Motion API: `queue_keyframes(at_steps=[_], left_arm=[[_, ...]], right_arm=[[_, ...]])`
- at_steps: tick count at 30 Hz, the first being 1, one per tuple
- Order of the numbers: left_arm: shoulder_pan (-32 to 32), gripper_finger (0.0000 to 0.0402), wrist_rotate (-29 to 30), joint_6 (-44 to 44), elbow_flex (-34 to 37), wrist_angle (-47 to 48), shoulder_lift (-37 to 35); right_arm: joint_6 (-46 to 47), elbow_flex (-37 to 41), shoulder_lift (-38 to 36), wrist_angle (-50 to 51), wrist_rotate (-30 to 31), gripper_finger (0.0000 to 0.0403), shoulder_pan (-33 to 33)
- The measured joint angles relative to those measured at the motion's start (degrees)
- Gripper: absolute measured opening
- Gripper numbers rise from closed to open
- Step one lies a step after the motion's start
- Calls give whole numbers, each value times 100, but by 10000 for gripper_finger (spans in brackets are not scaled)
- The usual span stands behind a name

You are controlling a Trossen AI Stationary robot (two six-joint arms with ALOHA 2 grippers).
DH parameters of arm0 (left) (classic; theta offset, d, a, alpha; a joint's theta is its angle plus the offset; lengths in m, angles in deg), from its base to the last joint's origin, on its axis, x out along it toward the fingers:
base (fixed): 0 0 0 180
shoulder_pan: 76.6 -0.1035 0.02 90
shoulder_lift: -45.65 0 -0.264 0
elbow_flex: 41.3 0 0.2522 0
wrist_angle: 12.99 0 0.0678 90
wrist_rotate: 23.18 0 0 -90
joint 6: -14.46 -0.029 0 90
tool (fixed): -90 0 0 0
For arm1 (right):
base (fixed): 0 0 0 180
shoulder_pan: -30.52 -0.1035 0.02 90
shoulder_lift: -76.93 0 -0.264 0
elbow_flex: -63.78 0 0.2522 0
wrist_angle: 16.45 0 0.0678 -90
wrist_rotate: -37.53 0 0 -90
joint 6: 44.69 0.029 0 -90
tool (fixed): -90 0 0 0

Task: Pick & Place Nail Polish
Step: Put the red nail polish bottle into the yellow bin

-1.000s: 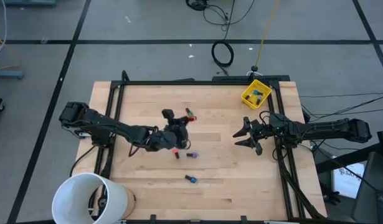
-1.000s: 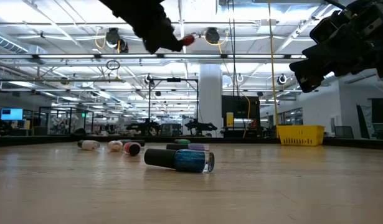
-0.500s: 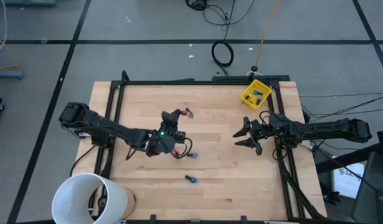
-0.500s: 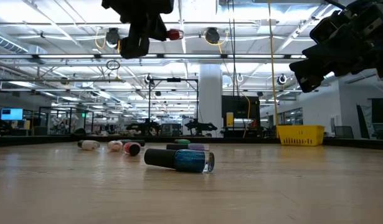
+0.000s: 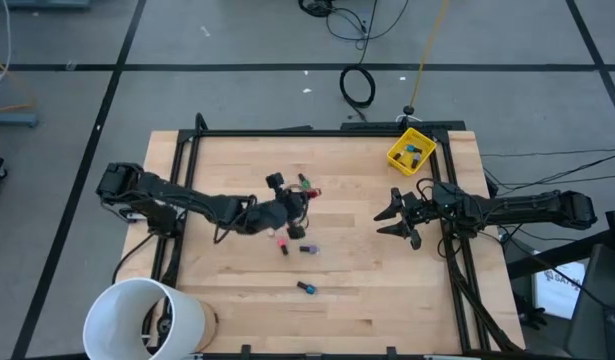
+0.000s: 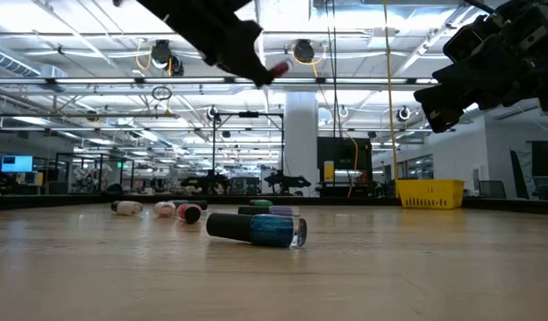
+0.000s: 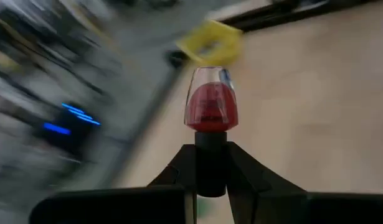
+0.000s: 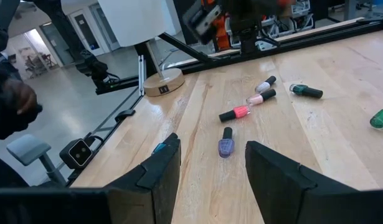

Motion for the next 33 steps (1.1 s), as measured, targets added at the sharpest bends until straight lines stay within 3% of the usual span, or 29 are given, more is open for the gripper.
queue_keyframes(at_steps=[3,8,11,13,16,22,28,33], left_arm=[[-313,38,-1583,1066,0,213,0],[-630,38,-5404,2360,1,85,114],[-585,38,-6722,2835,4,-443,246],[-541,38,-6985,3042,4,-699,273],[-516,38,-6852,3083,2,-764,271],[-590,38,-6677,3080,-4,-733,365],[-890,38,-7307,3516,4,-986,793],[-1137,38,-7831,3841,4,-1642,1164]], right_arm=[[0,0,0,0,0,169,1],[0,0,0,-2,0,169,-1],[0,0,0,-8,1,169,1],[-27,0,7,-50,4,169,1],[-299,2,40,-83,162,169,-1],[-1800,2,277,-564,1065,169,-250],[-3054,-16,882,-1715,1451,170,-861],[-3372,-303,1671,-1734,2126,189,-1261]])
